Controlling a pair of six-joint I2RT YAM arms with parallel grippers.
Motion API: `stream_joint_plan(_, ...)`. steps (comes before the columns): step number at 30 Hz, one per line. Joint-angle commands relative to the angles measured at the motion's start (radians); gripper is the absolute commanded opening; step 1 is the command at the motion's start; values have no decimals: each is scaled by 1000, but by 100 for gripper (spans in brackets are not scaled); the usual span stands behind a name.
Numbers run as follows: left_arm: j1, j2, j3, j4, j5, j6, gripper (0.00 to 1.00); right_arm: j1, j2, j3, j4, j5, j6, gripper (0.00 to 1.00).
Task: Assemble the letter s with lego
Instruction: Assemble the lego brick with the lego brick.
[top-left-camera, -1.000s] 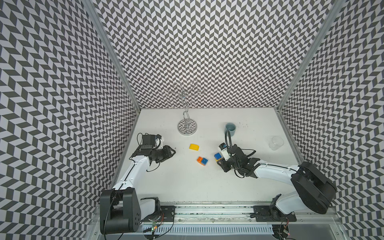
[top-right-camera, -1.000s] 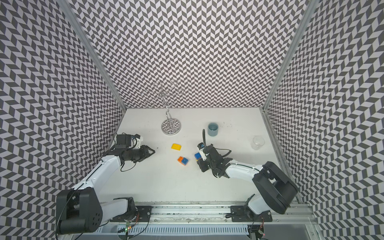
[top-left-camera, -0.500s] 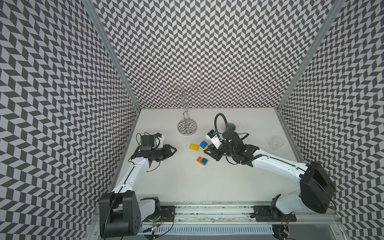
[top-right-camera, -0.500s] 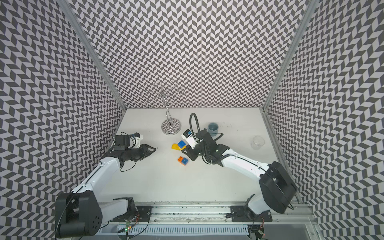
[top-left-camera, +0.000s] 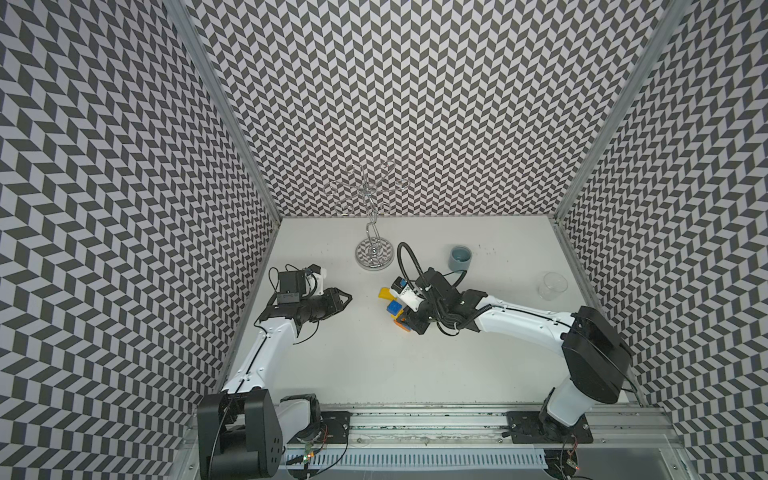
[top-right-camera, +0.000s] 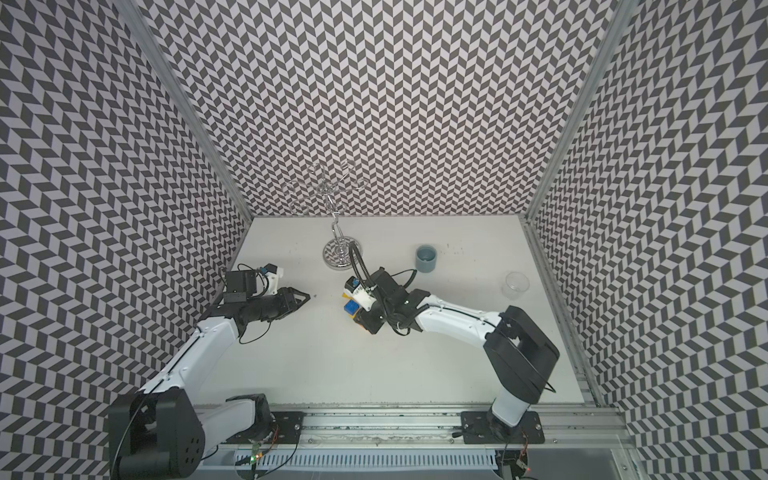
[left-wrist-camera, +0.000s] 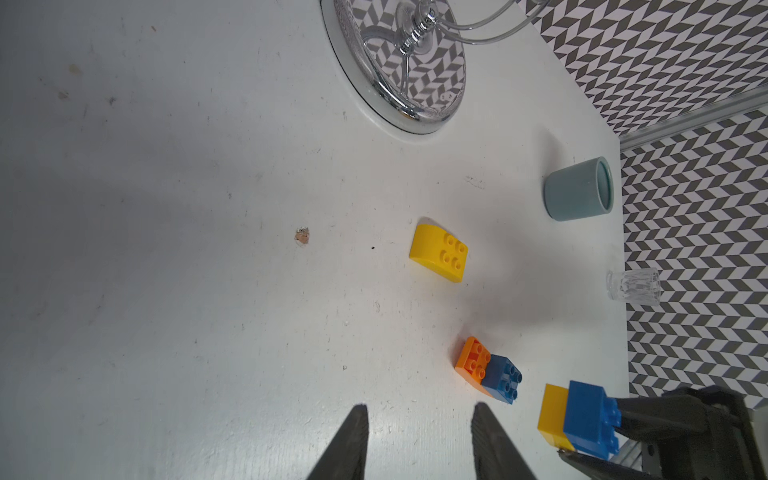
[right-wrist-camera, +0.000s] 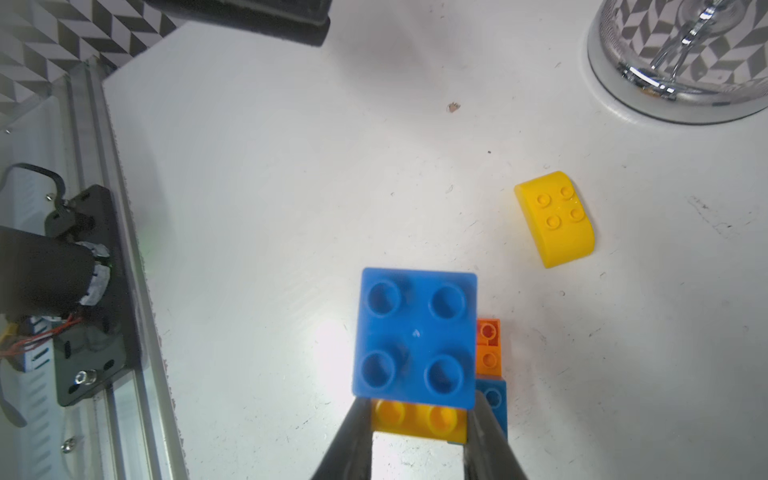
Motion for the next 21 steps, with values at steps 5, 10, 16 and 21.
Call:
stream_joint_plan(5,8,-13,-10,19,19,6,43,1,51,30,-39,45,-38,22)
stream_joint_plan(10,7,-7,-10,19,20,6,43,-4,82,45,-49,74,-52,21)
stream_joint_plan(16,8,2,-11,22,21,6,43,-27,95,49,-46,77,-58,21)
stream_joint_plan(21,7,12,-11,23,22,6,43,-40,103,51,-42,67,-61,21)
